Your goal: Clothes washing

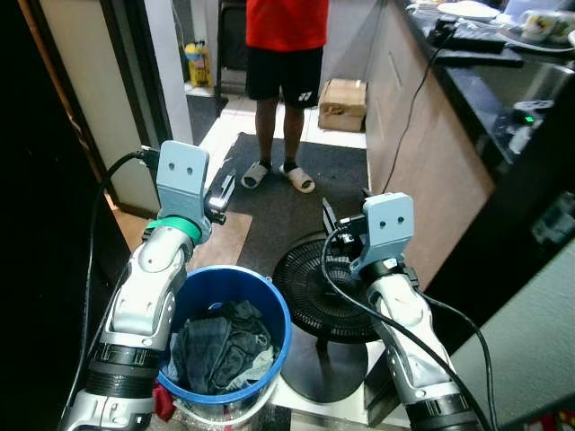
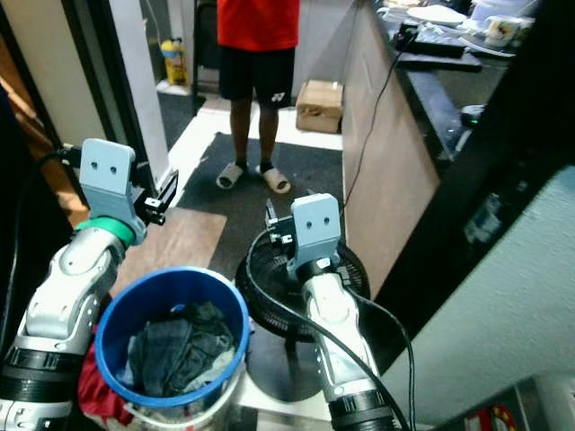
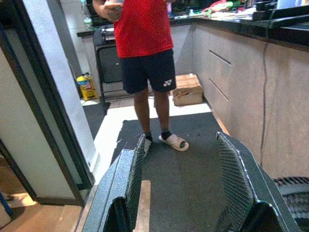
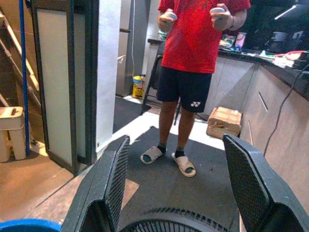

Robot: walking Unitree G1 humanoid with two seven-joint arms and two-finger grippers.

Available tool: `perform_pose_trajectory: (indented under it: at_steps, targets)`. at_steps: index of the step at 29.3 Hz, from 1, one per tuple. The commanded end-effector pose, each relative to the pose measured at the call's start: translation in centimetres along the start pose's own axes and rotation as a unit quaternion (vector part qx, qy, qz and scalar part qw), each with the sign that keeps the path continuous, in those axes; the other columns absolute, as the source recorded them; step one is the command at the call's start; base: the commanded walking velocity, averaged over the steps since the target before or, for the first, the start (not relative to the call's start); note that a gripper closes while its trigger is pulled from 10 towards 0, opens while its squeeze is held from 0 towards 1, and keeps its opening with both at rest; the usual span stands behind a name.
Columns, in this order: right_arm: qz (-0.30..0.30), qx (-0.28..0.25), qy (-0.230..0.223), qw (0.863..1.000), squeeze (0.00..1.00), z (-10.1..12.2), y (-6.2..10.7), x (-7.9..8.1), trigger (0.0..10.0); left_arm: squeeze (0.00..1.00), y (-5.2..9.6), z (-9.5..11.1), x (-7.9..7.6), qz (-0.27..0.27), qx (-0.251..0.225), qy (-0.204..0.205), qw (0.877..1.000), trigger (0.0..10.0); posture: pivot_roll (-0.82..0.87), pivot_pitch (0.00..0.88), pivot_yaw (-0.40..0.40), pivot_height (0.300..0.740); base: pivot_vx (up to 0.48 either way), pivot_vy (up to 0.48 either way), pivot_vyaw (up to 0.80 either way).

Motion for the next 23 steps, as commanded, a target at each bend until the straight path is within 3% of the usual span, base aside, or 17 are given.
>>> perform_pose_trajectory:
  at_steps: [1, 6, 8, 17, 19, 23]
  targets:
    - [0.005, 0.005, -0.004, 1.000, 0.00, -0.4, 0.3, 0.3, 10.0, 0.00, 0.2, -1.3, -0.2, -0.003, 0.023, -0.001, 1.000, 10.0, 0.06, 0.000, 0.038, 0.740, 0.000, 0.000, 0.00]
    - [0.005, 0.017, -0.005, 1.000, 0.00, -1.2, 0.6, 0.4, 10.0, 0.00, 0.4, -1.9, -0.2, -0.002, 0.031, -0.002, 1.000, 10.0, 0.06, 0.000, 0.036, 0.740, 0.000, 0.000, 0.00]
    - [0.011, 0.046, -0.002, 0.999, 0.00, -3.1, 1.5, 0.7, 10.0, 0.00, 0.9, -3.4, -0.1, 0.002, 0.052, 0.001, 0.999, 10.0, 0.06, 0.000, 0.035, 0.740, 0.000, 0.000, 0.00]
    - [0.015, 0.050, 0.001, 0.999, 0.00, -3.3, 1.7, 0.8, 10.0, 0.00, 1.1, -4.2, 0.0, 0.006, 0.064, 0.000, 0.998, 10.0, 0.06, 0.000, 0.035, 0.740, 0.000, 0.000, 0.00]
    - [0.008, 0.060, 0.019, 0.998, 0.00, -3.6, 1.5, 0.6, 10.0, 0.00, 1.1, -4.2, 0.1, 0.007, 0.064, 0.000, 0.998, 10.0, 0.06, 0.000, 0.033, 0.740, 0.000, 0.000, 0.80]
    - [-0.003, 0.053, 0.006, 0.999, 0.00, -3.5, 1.3, 0.2, 10.0, 0.00, 1.0, -4.1, 0.1, 0.009, 0.063, 0.000, 0.998, 10.0, 0.06, 0.000, 0.033, 0.740, 0.000, 0.000, 0.80]
Point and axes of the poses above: a point about 5 cm out from each wrist's last joint towards the gripper, its own y axis pointing back from the gripper into the wrist, its own z axis along the axis of the wrist's last joint, x = y × z, the point moved 5 cm from there along -y, pointing out of the wrist towards the gripper, and after that the axes turned 2 degrees about y, right-handed, at the moved point
